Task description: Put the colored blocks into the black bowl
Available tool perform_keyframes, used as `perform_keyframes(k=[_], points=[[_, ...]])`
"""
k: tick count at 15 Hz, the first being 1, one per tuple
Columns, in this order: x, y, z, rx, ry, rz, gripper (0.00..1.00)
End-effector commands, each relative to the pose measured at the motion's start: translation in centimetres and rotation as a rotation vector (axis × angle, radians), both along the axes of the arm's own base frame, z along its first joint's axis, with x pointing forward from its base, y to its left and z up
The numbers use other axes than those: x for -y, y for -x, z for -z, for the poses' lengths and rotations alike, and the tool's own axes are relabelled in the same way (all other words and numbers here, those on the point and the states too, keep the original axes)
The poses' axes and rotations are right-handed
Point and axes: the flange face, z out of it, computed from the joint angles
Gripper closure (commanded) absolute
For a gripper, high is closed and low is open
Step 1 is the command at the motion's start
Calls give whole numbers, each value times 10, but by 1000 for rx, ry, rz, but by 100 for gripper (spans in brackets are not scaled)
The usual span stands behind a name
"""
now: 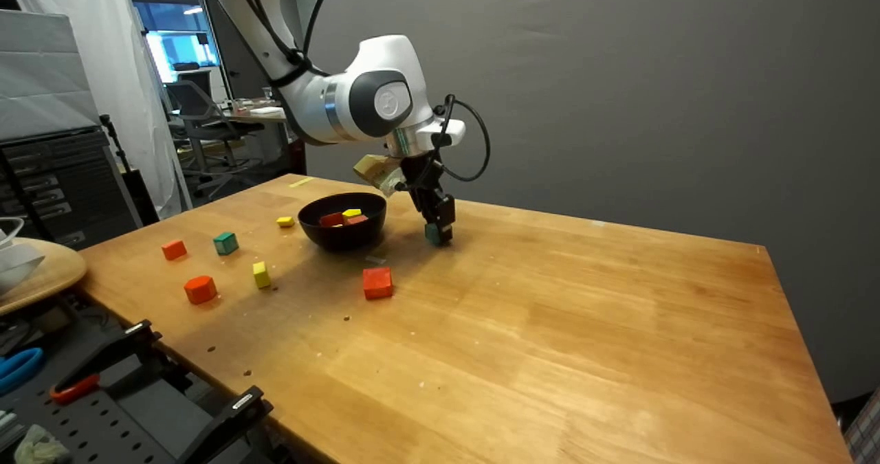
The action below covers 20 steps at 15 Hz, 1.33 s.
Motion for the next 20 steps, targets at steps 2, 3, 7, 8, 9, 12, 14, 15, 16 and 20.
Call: perform_keyframes(k=[2,3,7,8,9,12,14,15,16,20], points=[[-34,26,-86,-64,29,-249,82],[-44,31,-103,-63,46,-304,82],[-103,48,-156,-5,41,-498,82],[-118,50,-159,3,18,-530,82],[-132,50,-155,-3,-3,-543,82],[-151,56,-134,-55,-30,-542,82],[-150,60,-117,-97,-21,-530,82],[-148,61,-112,-106,-21,-522,32],[-147,63,-108,-107,-10,-518,31],[-147,63,-100,-121,-18,-527,2]])
